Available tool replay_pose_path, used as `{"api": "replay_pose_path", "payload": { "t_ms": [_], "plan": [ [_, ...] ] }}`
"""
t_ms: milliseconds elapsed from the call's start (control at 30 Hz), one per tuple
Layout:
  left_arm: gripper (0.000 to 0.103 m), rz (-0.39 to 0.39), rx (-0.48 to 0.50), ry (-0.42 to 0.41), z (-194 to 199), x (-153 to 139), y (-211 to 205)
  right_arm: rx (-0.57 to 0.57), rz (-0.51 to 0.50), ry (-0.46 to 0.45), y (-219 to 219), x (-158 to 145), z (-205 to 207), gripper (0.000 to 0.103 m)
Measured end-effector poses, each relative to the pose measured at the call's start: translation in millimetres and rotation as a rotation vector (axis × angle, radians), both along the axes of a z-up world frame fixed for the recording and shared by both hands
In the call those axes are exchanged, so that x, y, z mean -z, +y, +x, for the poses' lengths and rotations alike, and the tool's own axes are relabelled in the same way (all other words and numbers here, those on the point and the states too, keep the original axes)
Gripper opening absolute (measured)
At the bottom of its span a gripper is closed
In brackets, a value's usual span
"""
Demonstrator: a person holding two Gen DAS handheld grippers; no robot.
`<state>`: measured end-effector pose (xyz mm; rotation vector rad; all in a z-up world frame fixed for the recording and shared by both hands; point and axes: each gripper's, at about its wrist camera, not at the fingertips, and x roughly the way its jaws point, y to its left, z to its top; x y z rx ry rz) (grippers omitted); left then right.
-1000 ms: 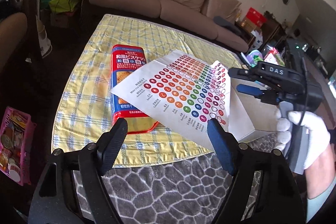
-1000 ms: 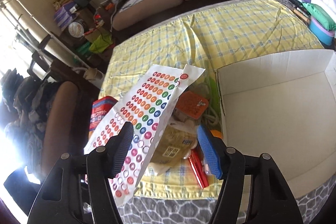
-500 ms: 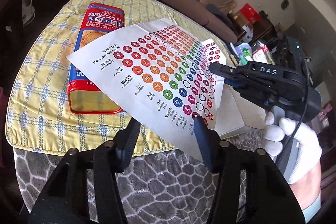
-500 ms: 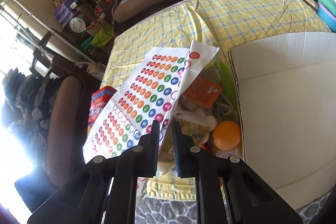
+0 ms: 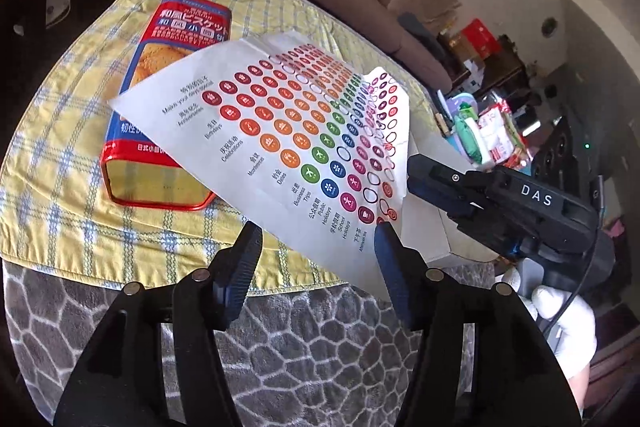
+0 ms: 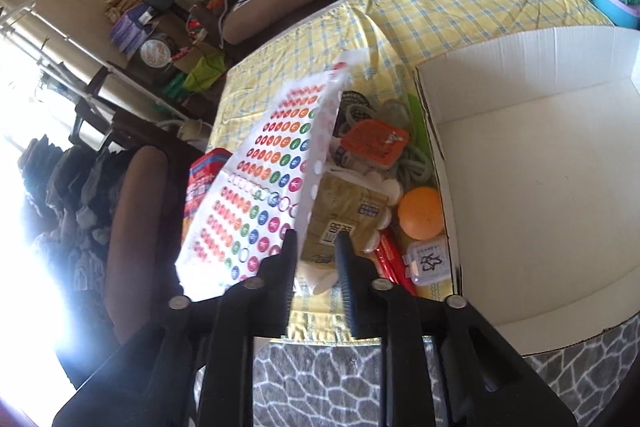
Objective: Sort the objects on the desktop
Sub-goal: 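Grasp the white sticker sheet edge with the right gripper, then lift the sticker sheet with the right gripper toward the white box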
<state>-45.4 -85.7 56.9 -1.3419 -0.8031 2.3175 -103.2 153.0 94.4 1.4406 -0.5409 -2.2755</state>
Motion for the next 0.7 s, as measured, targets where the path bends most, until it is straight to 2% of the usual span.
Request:
{"api": "replay_pose_path", "payload": {
  "t_ms": [67, 133, 167, 200, 300, 433, 567, 700],
  "plan": [
    [0.054, 0.017, -0.003, -0.018, -4.2, 6.1, -0.4, -0.019, 0.004, -0.018, -5.9, 7.0, 0.6, 0.026],
    [0.036, 0.052, 0.002, -0.025, -7.9, 11.3, -0.3, -0.041, 0.003, -0.028, -11.0, 12.4, 3.1, 0.026],
    [0.020, 0.064, 0.007, -0.023, -8.0, 12.4, 0.4, -0.048, 0.001, -0.030, -12.7, 13.3, 5.1, 0.026],
    [0.014, 0.067, 0.008, -0.020, -8.5, 12.9, 0.1, -0.055, -0.002, -0.028, -13.8, 13.9, 7.4, 0.026],
    [0.003, 0.052, 0.013, 0.014, -6.6, 9.7, -1.0, -0.076, -0.013, -0.019, -14.3, 10.5, 13.3, 0.026],
    [0.001, 0.018, 0.057, 0.086, 3.0, -3.3, 2.6, -0.061, -0.061, 0.015, -8.3, -3.3, 19.3, 0.027],
    [0.001, 0.066, 0.104, 0.154, 15.7, -26.2, -0.7, -0.028, -0.137, 0.023, 1.4, -10.3, 23.7, 0.043],
    [0.001, 0.153, 0.115, 0.145, 25.7, -34.7, -12.2, -0.008, -0.212, -0.043, 1.3, 3.8, 29.3, 0.044]
  ]
}}
